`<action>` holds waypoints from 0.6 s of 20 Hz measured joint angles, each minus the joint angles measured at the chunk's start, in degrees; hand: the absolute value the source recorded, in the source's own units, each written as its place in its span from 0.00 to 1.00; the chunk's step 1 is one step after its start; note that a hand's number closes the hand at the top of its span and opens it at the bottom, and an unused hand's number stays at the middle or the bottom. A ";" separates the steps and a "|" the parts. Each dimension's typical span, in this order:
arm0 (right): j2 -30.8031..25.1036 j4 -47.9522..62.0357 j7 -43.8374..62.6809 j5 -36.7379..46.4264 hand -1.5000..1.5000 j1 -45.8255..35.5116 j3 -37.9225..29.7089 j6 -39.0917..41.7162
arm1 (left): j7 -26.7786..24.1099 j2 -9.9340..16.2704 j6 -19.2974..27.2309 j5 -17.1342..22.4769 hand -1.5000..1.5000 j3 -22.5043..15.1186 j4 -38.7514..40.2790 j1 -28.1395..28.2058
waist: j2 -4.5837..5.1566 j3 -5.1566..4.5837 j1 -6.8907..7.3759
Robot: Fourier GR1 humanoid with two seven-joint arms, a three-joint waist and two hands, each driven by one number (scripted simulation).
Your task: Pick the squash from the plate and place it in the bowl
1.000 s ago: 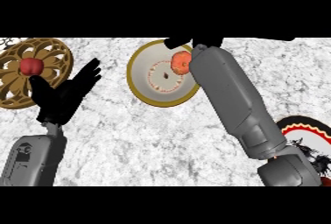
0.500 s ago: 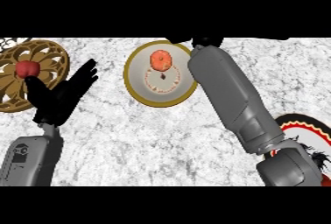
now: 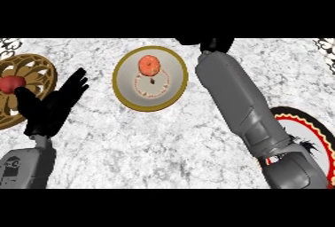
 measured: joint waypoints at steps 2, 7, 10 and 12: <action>0.28 -2.76 0.84 1.22 0.00 1.46 2.69 0.75 | 0.33 0.20 0.12 0.17 0.50 0.52 0.57 -0.17 | -0.40 0.00 -0.99; 0.64 -15.44 1.61 0.81 0.00 7.43 9.78 5.16 | 0.46 1.39 -0.31 1.02 0.50 2.21 0.27 1.47 | -1.36 0.01 -2.85; 0.70 -24.47 3.22 0.23 0.00 11.47 14.57 6.78 | 0.60 1.61 -0.31 1.21 0.50 2.67 -0.09 2.46 | -1.86 0.03 -3.66; 0.72 -31.27 3.43 -1.49 0.00 14.43 17.85 8.02 | 0.79 1.93 -0.55 1.48 0.50 2.95 -0.51 2.87 | -2.09 0.05 -3.92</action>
